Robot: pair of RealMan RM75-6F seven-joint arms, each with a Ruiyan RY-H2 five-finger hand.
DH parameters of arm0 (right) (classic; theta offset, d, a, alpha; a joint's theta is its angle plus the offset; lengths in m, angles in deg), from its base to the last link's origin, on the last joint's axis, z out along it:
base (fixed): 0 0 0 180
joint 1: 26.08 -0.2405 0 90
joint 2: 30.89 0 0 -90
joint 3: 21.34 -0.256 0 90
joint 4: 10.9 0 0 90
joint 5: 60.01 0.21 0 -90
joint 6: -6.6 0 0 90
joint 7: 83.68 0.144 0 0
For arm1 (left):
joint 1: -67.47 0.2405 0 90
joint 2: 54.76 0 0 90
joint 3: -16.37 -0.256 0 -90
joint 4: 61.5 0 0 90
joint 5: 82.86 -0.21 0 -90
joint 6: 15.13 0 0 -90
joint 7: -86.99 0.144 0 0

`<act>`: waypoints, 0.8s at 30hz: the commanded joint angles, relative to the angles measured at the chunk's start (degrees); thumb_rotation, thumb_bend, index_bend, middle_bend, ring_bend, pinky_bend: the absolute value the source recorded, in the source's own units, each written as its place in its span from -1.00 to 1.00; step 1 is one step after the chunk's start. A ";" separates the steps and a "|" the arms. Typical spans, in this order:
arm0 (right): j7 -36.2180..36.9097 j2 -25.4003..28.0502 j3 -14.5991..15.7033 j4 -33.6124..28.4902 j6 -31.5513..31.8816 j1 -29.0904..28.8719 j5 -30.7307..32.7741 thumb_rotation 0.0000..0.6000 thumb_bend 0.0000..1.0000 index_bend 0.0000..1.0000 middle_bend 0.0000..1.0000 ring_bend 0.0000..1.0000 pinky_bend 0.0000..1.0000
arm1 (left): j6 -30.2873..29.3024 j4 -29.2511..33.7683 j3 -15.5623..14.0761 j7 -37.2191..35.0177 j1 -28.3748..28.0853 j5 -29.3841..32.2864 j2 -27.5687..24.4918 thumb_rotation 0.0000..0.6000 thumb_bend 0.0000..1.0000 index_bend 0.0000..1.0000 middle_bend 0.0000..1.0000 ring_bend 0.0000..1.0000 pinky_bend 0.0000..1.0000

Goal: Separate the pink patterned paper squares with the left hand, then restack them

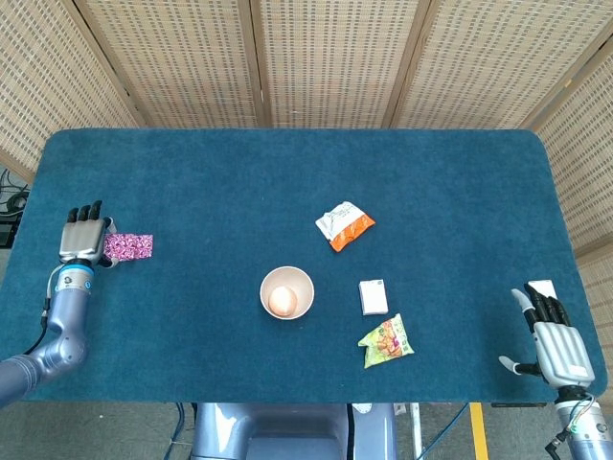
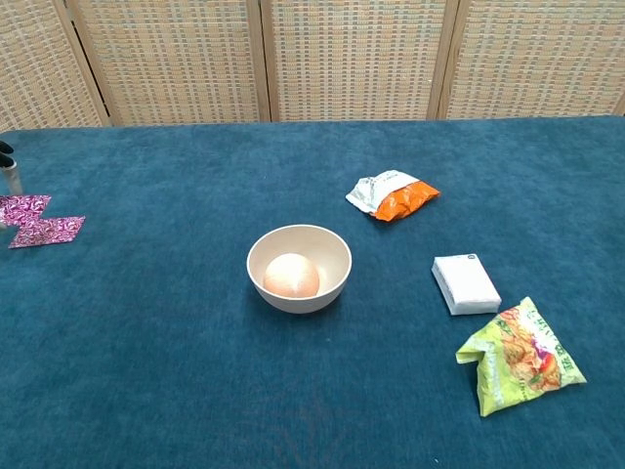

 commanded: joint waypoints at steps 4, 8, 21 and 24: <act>-0.03 -0.06 -0.07 0.09 -0.13 -0.07 0.19 1.00 -0.79 -1.00 -1.00 -1.00 -1.00 | 0.82 -2.75 0.74 0.00 -0.15 1.02 1.49 1.00 -0.56 -0.05 -1.00 -1.00 -1.00; 0.03 -0.08 -0.11 0.17 -0.21 -0.10 0.29 1.00 -0.79 -1.00 -1.00 -1.00 -1.00 | 0.97 -4.08 1.06 0.13 -0.28 1.20 2.61 1.00 -0.58 -0.05 -1.00 -1.00 -1.00; -0.06 -0.22 -0.18 0.43 -0.50 -0.22 0.59 1.00 -0.79 -1.00 -1.00 -1.00 -1.00 | 0.99 -5.85 2.07 0.14 -0.32 0.78 4.22 1.00 -0.61 -0.20 -1.00 -1.00 -1.00; -0.13 -0.21 -0.14 0.36 -0.48 -0.22 0.52 1.00 -0.79 -1.00 -1.00 -1.00 -1.00 | 0.91 -6.17 2.48 -0.13 -0.14 0.68 4.38 1.00 -0.63 -0.29 -1.00 -1.00 -1.00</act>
